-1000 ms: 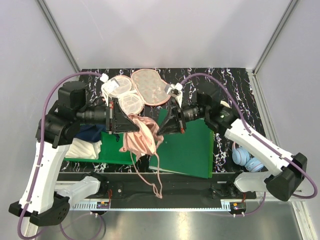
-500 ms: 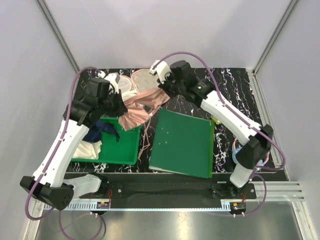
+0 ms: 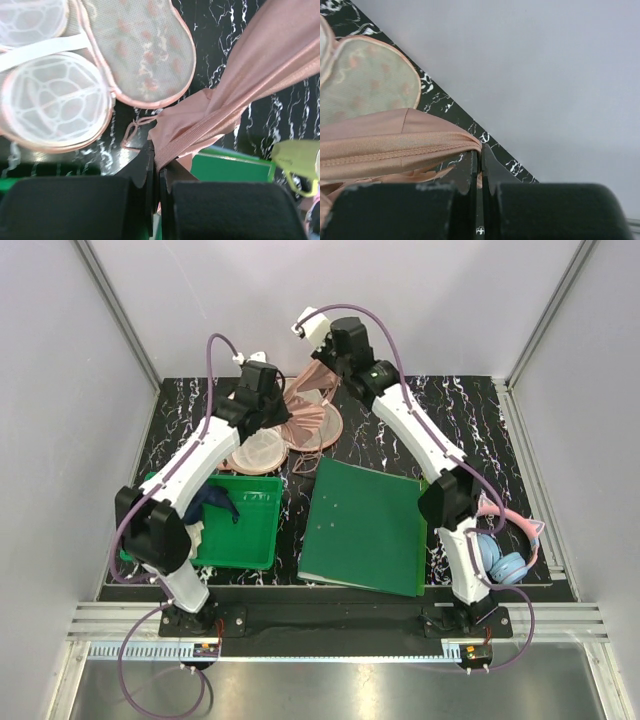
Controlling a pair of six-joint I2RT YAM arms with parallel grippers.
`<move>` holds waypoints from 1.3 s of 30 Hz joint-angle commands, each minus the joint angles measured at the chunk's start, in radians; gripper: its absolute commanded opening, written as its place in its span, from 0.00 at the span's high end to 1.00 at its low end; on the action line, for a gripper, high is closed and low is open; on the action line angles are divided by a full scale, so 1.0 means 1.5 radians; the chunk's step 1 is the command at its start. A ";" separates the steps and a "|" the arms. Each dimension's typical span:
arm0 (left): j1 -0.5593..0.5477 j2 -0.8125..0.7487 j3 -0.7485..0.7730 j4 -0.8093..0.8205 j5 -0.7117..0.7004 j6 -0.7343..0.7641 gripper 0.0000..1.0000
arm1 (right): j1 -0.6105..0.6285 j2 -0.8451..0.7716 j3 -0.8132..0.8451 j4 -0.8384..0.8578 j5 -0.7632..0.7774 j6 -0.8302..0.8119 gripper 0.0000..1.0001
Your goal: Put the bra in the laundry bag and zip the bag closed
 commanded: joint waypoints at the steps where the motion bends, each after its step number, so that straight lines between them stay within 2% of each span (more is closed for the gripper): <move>1: 0.008 0.034 0.014 0.045 -0.011 -0.098 1.00 | -0.016 0.051 0.067 0.097 0.109 -0.052 1.00; 5: 0.029 0.085 -0.020 0.091 0.062 -0.183 1.00 | -0.015 0.101 0.070 0.195 0.086 -0.063 1.00; 9: 0.061 0.097 -0.091 0.150 0.085 -0.254 1.00 | -0.013 0.155 0.082 0.248 0.044 -0.038 0.98; 15: 0.104 0.119 -0.148 0.181 0.088 -0.298 1.00 | 0.005 0.256 0.117 0.317 -0.065 0.054 0.93; 18: 0.118 0.143 -0.162 0.202 0.096 -0.315 1.00 | 0.031 0.319 0.165 0.346 -0.095 0.062 0.91; 22: 0.147 0.170 -0.175 0.228 0.102 -0.336 1.00 | 0.043 0.370 0.172 0.406 -0.142 0.110 0.85; 24: 0.156 0.185 -0.173 0.232 0.121 -0.331 1.00 | 0.045 0.389 0.214 0.405 -0.191 0.163 0.75; 26: 0.169 0.192 -0.175 0.235 0.125 -0.329 1.00 | 0.049 0.396 0.243 0.386 -0.221 0.206 0.53; 28: 0.183 0.191 -0.191 0.245 0.129 -0.329 1.00 | 0.050 0.382 0.261 0.315 -0.239 0.294 0.41; 29: 0.189 0.189 -0.197 0.249 0.136 -0.327 1.00 | 0.047 0.368 0.259 0.290 -0.240 0.327 0.30; 30: 0.193 0.186 -0.206 0.248 0.134 -0.325 1.00 | 0.045 0.352 0.248 0.271 -0.228 0.382 0.27; 34: 0.206 0.182 -0.206 0.257 0.181 -0.295 0.78 | 0.041 0.234 0.177 0.155 -0.189 0.447 0.18; 38: 0.205 0.163 -0.204 0.268 0.237 -0.189 0.40 | 0.008 0.156 0.146 0.044 -0.211 0.547 0.20; 39: 0.205 0.153 -0.206 0.268 0.245 -0.168 0.38 | -0.012 0.142 0.141 0.023 -0.222 0.593 0.20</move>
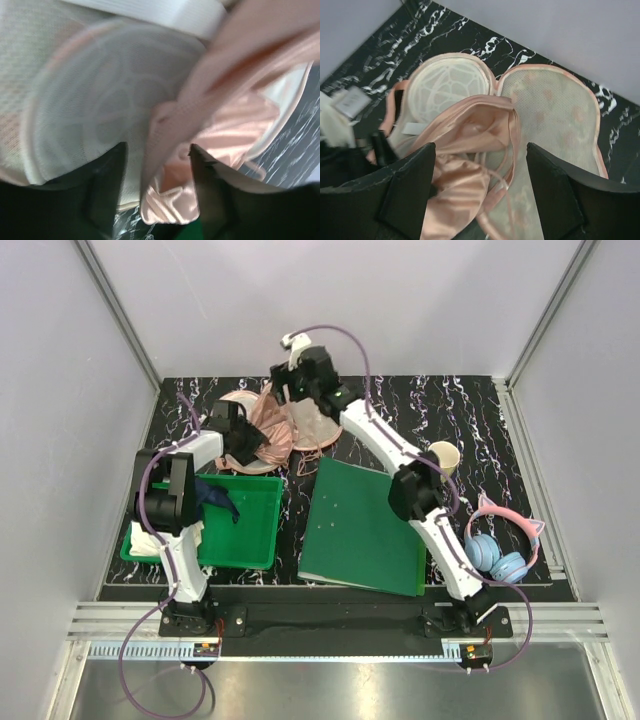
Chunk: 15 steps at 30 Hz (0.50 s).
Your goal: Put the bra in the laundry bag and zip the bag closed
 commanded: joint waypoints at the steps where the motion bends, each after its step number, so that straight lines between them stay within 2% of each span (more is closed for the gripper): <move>1: -0.005 -0.069 0.002 0.030 0.076 0.124 0.33 | -0.058 -0.162 -0.010 -0.149 -0.034 0.186 0.22; 2: -0.005 -0.080 0.006 0.021 0.078 0.162 0.22 | -0.065 -0.171 -0.021 -0.167 -0.045 0.203 0.23; 5: -0.003 -0.121 0.038 -0.051 0.081 0.236 0.20 | -0.085 -0.195 -0.041 -0.233 -0.104 0.264 0.27; 8: -0.001 -0.147 0.075 -0.053 0.091 0.305 0.18 | -0.089 -0.213 -0.100 -0.242 -0.208 0.317 0.30; 9: 0.003 -0.146 0.091 -0.053 0.091 0.325 0.17 | -0.089 -0.213 -0.117 -0.230 -0.277 0.349 0.30; 12: 0.007 -0.101 0.177 -0.059 0.094 0.411 0.17 | -0.086 -0.200 -0.170 -0.203 -0.393 0.402 0.31; 13: 0.009 -0.081 0.208 -0.061 0.118 0.459 0.18 | -0.079 -0.196 -0.177 -0.199 -0.410 0.399 0.31; 15: 0.013 -0.009 0.294 -0.085 0.125 0.489 0.19 | -0.073 -0.192 -0.186 -0.201 -0.419 0.373 0.31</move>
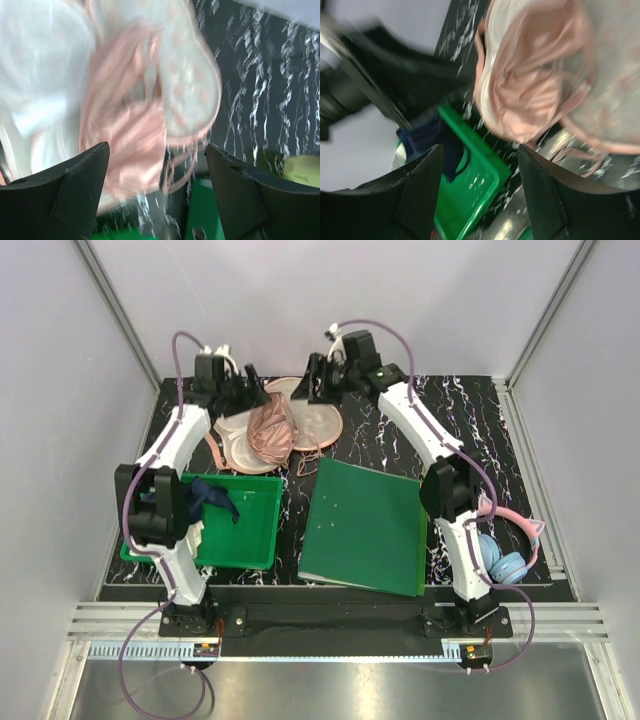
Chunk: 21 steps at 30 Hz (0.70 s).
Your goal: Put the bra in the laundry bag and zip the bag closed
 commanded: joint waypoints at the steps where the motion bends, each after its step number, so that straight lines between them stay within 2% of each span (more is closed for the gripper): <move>1: 0.014 0.105 0.154 -0.018 0.052 0.158 0.21 | 0.032 0.025 -0.036 -0.017 -0.139 0.034 0.31; 3: 0.026 0.174 0.227 -0.049 0.057 0.165 0.22 | 0.030 0.032 -0.051 -0.017 -0.148 0.038 0.32; 7: 0.040 0.251 0.293 -0.033 0.113 0.172 0.27 | 0.034 0.049 -0.096 -0.001 -0.152 0.045 0.37; 13: 0.047 0.315 0.315 0.039 0.168 0.129 0.35 | 0.041 0.099 -0.096 0.014 -0.166 0.058 0.43; 14: 0.047 0.319 0.312 0.049 0.173 0.119 0.41 | 0.041 0.104 -0.095 0.016 -0.169 0.066 0.43; 17: 0.049 0.332 0.301 0.086 0.202 0.090 0.48 | 0.045 0.131 -0.086 0.020 -0.169 0.078 0.46; 20: 0.050 0.336 0.294 0.098 0.202 0.073 0.61 | 0.046 0.156 -0.071 0.020 -0.161 0.086 0.48; 21: 0.053 0.337 0.288 0.104 0.200 0.060 0.69 | 0.046 0.169 -0.065 0.021 -0.159 0.087 0.48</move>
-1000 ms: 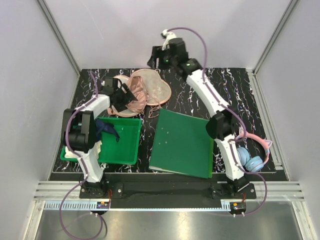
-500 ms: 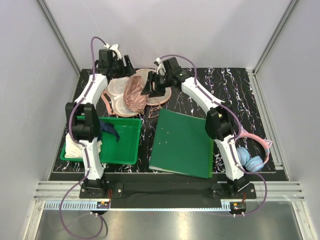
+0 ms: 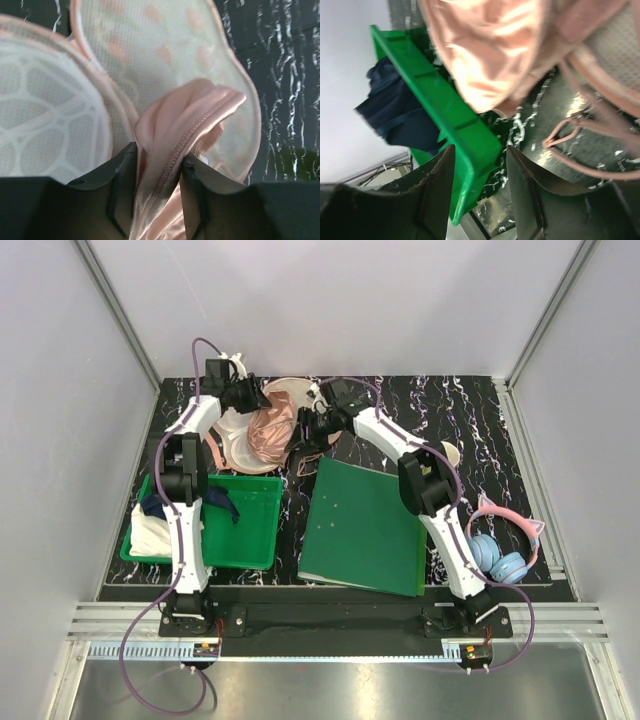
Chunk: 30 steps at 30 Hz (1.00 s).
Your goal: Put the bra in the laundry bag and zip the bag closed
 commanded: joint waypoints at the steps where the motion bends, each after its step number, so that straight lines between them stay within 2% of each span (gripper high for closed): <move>1: 0.007 -0.010 0.003 0.094 0.037 -0.049 0.70 | 0.007 0.031 0.048 0.018 -0.011 0.023 0.48; 3: 0.010 -0.016 -0.010 0.109 0.040 -0.069 0.75 | 0.007 0.059 0.071 0.019 -0.007 0.026 0.49; 9: 0.012 -0.030 -0.033 0.136 0.041 -0.089 0.82 | 0.012 0.123 0.187 0.021 -0.003 0.059 0.52; 13: 0.012 -0.034 -0.050 0.152 0.049 -0.110 0.91 | 0.014 0.133 0.192 0.043 0.007 0.099 0.53; 17: 0.013 -0.058 -0.101 0.198 0.051 -0.141 0.94 | 0.015 0.149 0.201 0.078 0.021 0.126 0.55; 21: 0.020 -0.076 -0.129 0.229 0.041 -0.172 1.00 | 0.017 0.174 0.239 0.092 0.017 0.152 0.64; 24: 0.036 -0.101 -0.184 0.293 0.016 -0.243 1.00 | 0.020 0.197 0.277 0.107 0.011 0.154 0.97; 27: 0.061 -0.161 -0.301 0.396 -0.053 -0.329 1.00 | 0.023 0.196 0.281 0.105 -0.001 0.154 1.00; 30: 0.085 -0.202 -0.358 0.394 -0.110 -0.347 1.00 | 0.030 0.151 0.225 0.105 0.006 0.126 1.00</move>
